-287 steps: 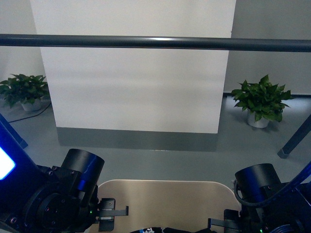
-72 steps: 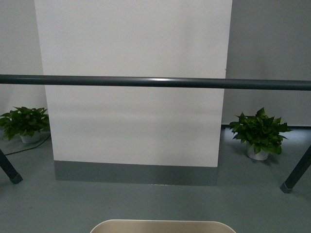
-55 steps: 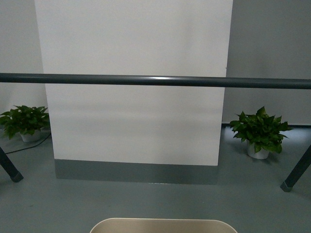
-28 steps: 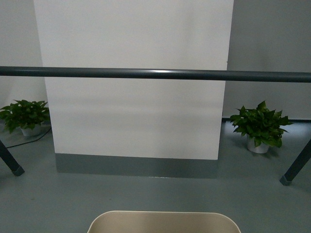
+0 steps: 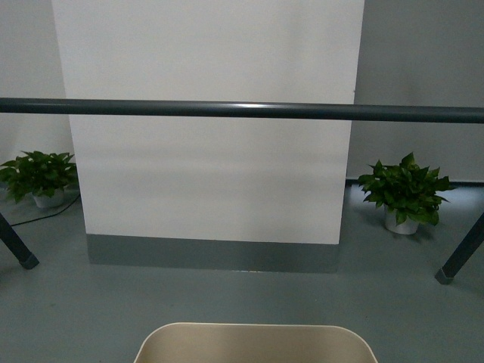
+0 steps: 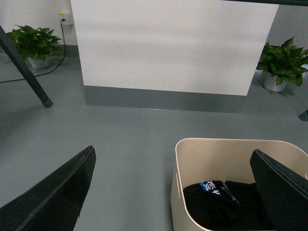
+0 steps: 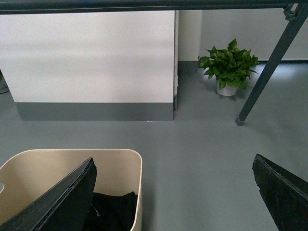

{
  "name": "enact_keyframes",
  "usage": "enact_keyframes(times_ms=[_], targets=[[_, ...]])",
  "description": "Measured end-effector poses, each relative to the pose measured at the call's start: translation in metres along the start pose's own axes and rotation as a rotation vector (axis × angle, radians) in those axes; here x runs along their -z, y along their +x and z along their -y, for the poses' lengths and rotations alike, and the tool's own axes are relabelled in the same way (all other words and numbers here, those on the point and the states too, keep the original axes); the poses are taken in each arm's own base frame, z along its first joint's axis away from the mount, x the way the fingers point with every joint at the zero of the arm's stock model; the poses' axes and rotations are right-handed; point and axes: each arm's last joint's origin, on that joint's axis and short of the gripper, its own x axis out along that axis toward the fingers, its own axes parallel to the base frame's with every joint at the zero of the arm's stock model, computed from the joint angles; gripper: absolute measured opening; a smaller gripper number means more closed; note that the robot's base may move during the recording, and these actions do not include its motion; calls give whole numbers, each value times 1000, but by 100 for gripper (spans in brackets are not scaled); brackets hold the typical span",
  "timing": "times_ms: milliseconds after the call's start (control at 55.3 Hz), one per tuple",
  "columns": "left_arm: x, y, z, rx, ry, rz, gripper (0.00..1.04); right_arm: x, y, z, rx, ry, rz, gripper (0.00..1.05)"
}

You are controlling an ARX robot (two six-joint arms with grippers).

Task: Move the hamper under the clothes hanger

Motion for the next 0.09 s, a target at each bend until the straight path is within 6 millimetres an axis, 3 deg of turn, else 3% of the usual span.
enact_keyframes(times_ms=[90], targets=[[0,0,0,0,0,0,98,0,0,0,0,0,0,97]])
